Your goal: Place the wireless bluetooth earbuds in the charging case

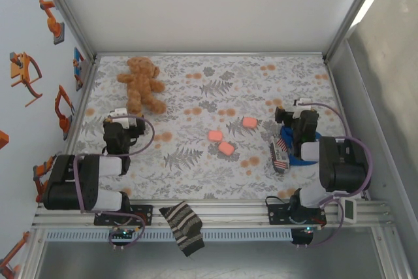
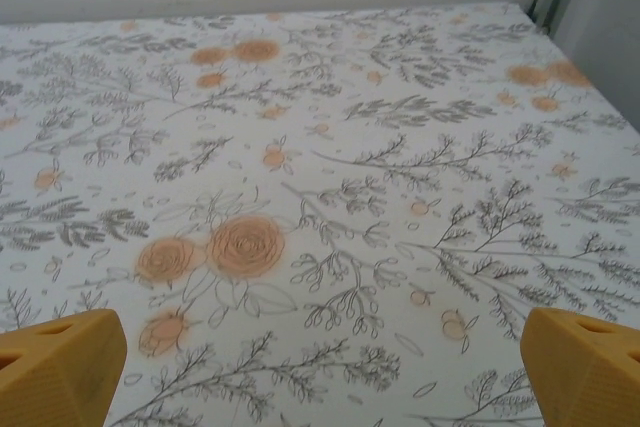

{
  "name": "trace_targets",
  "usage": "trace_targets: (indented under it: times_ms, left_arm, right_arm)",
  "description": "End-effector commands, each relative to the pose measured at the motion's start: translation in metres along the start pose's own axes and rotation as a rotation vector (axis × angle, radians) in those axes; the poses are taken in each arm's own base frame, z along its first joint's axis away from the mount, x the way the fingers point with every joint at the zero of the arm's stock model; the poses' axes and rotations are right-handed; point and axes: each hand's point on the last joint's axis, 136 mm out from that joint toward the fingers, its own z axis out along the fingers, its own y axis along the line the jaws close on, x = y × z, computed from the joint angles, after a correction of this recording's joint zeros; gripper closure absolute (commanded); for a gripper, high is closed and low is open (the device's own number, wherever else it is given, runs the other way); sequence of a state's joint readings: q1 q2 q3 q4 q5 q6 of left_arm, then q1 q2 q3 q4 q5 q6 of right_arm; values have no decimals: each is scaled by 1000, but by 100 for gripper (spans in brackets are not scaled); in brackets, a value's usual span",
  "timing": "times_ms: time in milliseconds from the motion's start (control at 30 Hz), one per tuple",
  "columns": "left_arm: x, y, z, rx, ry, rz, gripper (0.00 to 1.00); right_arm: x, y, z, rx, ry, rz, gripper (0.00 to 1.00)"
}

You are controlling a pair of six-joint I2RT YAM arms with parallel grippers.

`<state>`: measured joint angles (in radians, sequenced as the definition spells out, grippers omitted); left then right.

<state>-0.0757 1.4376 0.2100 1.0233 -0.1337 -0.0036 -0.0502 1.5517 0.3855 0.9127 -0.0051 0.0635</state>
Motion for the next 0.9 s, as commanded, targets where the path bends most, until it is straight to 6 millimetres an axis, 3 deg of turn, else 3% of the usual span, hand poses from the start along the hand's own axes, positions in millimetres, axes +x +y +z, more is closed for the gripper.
trace_targets:
  times_ms: [0, 133, 233, 333, 867]
  left_arm:
    - [-13, -9, 10, 51, -82, 6, 4]
    - [-10, -11, 12, 63, -46, 13, 4]
    - [-10, -15, 26, 74, 5, 27, 4]
    - [-7, 2, 40, 39, 100, -51, 4]
    - [-7, 3, 40, 36, 100, -49, 4]
  right_arm:
    - [6, -9, -1, 44, 32, 28, 0]
    - [6, -9, -1, 44, 32, 27, 0]
    - [6, -9, -1, 45, 32, 29, 0]
    - [6, -9, -1, 44, 32, 27, 0]
    - [6, -8, -1, 49, 32, 20, 0]
